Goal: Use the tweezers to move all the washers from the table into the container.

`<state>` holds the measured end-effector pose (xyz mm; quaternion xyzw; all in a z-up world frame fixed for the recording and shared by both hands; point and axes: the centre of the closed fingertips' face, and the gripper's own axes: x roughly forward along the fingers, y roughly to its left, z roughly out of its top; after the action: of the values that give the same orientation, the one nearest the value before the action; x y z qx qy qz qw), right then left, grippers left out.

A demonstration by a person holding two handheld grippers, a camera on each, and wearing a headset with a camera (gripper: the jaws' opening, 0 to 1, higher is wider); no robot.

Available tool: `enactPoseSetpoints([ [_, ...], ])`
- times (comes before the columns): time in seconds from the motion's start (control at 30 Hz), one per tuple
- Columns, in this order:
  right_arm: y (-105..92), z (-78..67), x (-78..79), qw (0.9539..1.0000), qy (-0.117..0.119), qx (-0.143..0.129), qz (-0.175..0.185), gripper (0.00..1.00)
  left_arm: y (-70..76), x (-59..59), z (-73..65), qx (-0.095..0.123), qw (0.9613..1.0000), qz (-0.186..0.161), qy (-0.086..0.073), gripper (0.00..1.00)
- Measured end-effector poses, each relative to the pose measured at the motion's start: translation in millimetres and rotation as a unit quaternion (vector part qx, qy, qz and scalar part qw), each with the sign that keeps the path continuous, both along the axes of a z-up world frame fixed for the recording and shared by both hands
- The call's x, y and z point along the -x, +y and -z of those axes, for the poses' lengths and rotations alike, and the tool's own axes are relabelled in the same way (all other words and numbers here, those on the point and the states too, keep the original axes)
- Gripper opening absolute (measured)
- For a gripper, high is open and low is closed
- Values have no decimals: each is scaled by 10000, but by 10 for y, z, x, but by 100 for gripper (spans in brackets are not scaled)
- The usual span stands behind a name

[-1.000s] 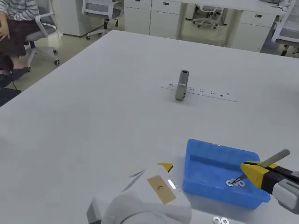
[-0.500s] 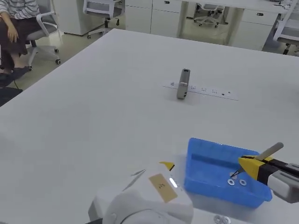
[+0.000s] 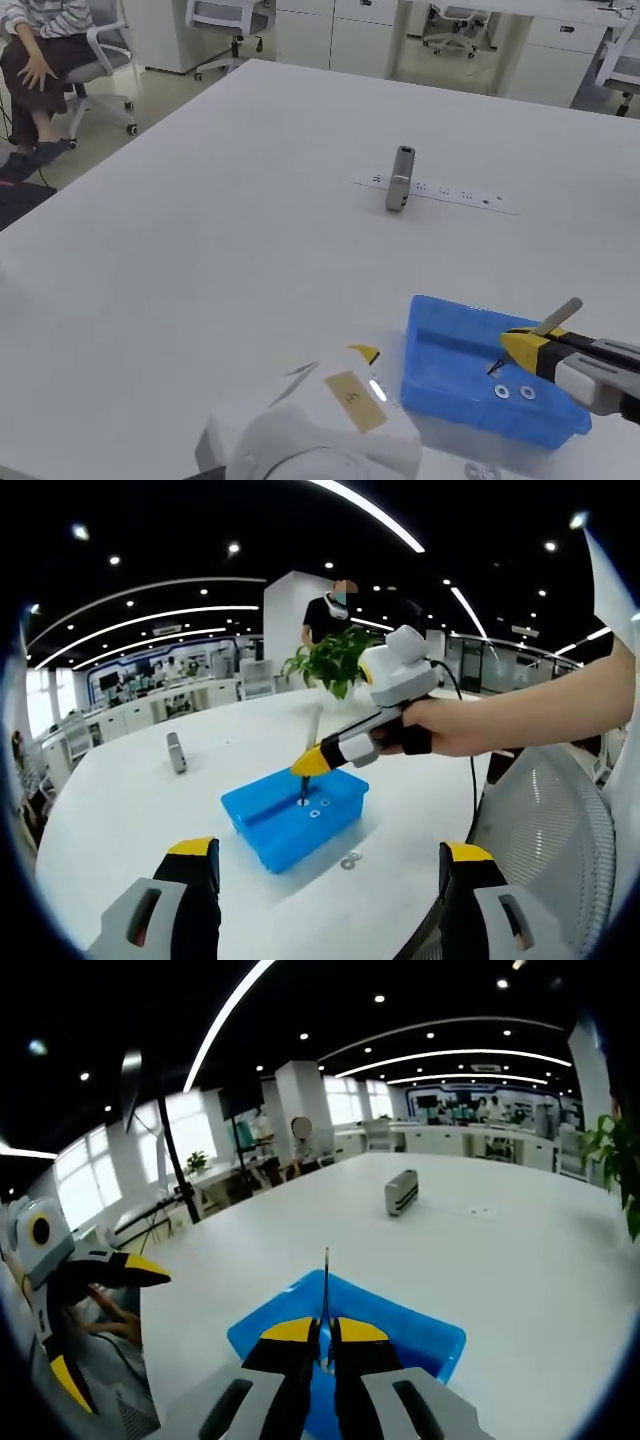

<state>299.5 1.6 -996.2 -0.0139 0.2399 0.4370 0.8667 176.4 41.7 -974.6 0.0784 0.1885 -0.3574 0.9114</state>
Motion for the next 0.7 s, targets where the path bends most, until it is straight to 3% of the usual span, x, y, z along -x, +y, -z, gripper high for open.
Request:
enactPoseSetpoints([
  [0.7, 37, 290, -81, 9990, 217, 380, -121, 3, 21, -4, 1, 18, 10000, -47, 19, 92],
])
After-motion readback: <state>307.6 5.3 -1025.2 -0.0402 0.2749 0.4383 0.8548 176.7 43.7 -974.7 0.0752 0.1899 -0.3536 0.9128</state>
